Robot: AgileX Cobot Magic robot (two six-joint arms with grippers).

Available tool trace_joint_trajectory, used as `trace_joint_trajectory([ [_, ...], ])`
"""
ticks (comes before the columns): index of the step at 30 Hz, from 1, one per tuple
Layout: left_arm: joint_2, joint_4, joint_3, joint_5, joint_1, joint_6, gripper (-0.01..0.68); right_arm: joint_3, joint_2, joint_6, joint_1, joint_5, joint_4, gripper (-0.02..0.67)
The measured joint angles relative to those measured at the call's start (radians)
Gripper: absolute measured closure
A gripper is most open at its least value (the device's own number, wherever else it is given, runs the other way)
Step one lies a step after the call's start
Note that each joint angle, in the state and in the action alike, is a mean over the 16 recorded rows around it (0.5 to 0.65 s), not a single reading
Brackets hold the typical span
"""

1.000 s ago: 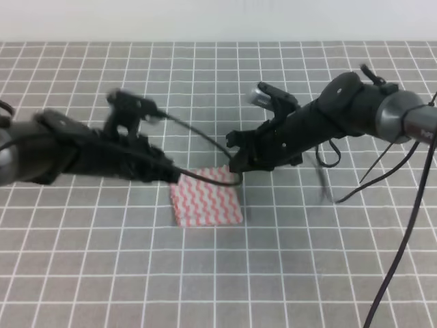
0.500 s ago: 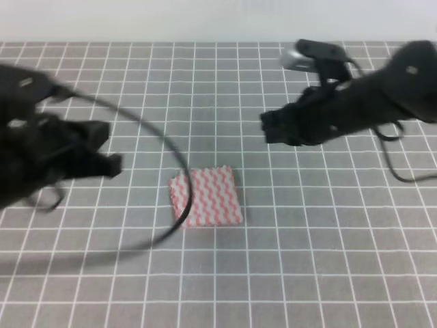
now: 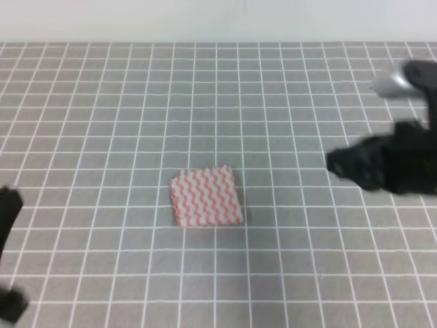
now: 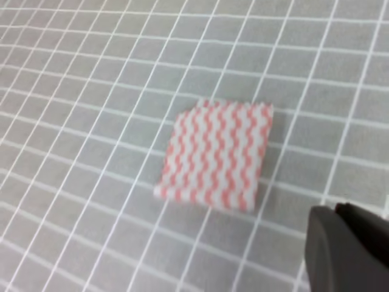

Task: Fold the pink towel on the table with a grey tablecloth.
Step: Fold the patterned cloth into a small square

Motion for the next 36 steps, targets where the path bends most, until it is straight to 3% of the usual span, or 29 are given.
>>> trace_joint_trajectory([
  [7, -0.278, -0.001, 0.156, -0.015, 0.000, -0.007, 0.677, 0.217, -0.291, -0.012, 0.000, -0.078, -0.002, 0.664],
  [14, -0.435, -0.002, 0.289, -0.059, 0.000, -0.011, 0.677, 0.414, -0.552, -0.048, 0.000, -0.210, -0.002, 0.664],
  [26, -0.474, -0.003, 0.362, -0.117, 0.000, -0.013, 0.676, 0.618, -0.755, -0.137, 0.000, -0.435, 0.002, 0.664],
  [36, -0.475, -0.002, 0.365, -0.119, 0.000, -0.013, 0.676, 0.669, -0.764, -0.154, 0.000, -0.441, 0.002, 0.664],
])
